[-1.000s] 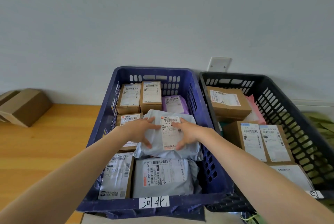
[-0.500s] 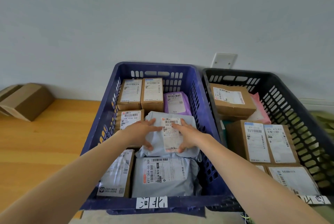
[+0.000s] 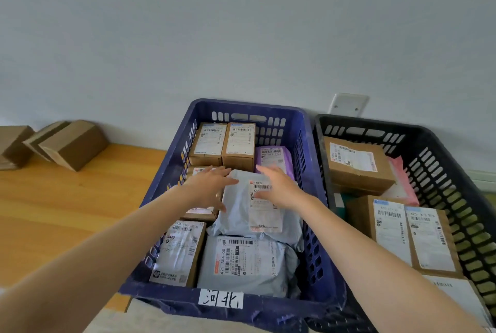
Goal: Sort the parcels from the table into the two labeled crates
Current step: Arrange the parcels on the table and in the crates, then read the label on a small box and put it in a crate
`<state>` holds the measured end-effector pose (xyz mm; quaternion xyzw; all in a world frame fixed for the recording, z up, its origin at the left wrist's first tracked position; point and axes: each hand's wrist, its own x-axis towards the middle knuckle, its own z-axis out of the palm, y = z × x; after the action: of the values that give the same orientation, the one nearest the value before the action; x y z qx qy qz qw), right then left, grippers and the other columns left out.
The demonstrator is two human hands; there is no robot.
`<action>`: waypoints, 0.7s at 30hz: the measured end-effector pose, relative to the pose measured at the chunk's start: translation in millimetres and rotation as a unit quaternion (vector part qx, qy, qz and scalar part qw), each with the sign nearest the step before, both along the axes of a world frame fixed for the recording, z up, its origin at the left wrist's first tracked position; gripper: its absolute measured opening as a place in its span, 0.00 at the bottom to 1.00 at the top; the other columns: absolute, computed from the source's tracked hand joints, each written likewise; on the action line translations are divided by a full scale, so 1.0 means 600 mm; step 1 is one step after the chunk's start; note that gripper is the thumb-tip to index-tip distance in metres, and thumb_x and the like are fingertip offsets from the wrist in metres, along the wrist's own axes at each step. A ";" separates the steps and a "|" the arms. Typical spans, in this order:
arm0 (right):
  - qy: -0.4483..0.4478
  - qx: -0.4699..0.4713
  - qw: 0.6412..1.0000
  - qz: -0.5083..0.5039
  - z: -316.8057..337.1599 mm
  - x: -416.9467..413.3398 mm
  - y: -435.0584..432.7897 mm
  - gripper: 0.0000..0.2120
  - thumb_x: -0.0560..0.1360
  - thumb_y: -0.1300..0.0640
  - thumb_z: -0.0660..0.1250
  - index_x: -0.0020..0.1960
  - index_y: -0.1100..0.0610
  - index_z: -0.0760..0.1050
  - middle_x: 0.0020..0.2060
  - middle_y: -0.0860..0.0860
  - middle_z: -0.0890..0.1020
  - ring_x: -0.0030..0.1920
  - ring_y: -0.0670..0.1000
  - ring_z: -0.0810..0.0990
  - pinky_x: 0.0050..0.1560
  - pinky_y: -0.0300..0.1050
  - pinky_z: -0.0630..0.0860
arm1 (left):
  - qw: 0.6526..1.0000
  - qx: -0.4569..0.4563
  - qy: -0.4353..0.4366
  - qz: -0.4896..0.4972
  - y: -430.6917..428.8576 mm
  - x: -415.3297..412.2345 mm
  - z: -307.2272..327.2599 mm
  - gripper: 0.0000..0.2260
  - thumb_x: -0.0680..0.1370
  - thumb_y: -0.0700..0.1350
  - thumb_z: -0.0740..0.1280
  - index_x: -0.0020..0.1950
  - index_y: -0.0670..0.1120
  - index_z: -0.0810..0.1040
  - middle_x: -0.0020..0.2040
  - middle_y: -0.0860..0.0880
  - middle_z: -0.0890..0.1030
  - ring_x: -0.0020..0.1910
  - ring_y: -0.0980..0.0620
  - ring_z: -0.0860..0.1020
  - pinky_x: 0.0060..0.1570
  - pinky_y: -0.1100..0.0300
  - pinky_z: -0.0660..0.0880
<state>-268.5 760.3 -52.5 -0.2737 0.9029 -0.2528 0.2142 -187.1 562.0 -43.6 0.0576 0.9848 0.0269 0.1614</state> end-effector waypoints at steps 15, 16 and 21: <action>0.042 -0.202 0.976 0.074 0.087 0.025 -0.259 0.26 0.79 0.55 0.66 0.75 0.53 0.63 0.73 0.51 0.67 0.71 0.52 0.67 0.70 0.51 0.66 | 0.927 0.153 0.212 0.269 -0.195 0.110 0.115 0.25 0.79 0.48 0.67 0.75 0.54 0.65 0.76 0.49 0.63 0.74 0.48 0.64 0.69 0.55 0.62; 0.037 -0.204 0.975 0.081 0.089 0.035 -0.284 0.27 0.79 0.54 0.66 0.75 0.53 0.63 0.73 0.51 0.66 0.71 0.52 0.68 0.70 0.51 0.67 | 0.924 0.149 0.214 0.281 -0.218 0.127 0.115 0.25 0.79 0.48 0.67 0.75 0.54 0.64 0.76 0.49 0.63 0.74 0.48 0.63 0.70 0.55 0.61; 0.030 -0.211 0.971 0.109 0.098 0.087 -0.419 0.27 0.79 0.53 0.65 0.75 0.54 0.62 0.73 0.51 0.66 0.69 0.52 0.70 0.66 0.48 0.70 | 0.910 0.140 0.226 0.319 -0.342 0.209 0.112 0.24 0.80 0.48 0.66 0.75 0.52 0.64 0.75 0.50 0.64 0.74 0.49 0.62 0.71 0.54 0.61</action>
<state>-216.2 509.0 6.5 -0.4168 0.7997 -0.4050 0.1509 -61.4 356.8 23.5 -0.2332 0.9470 0.2008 -0.0925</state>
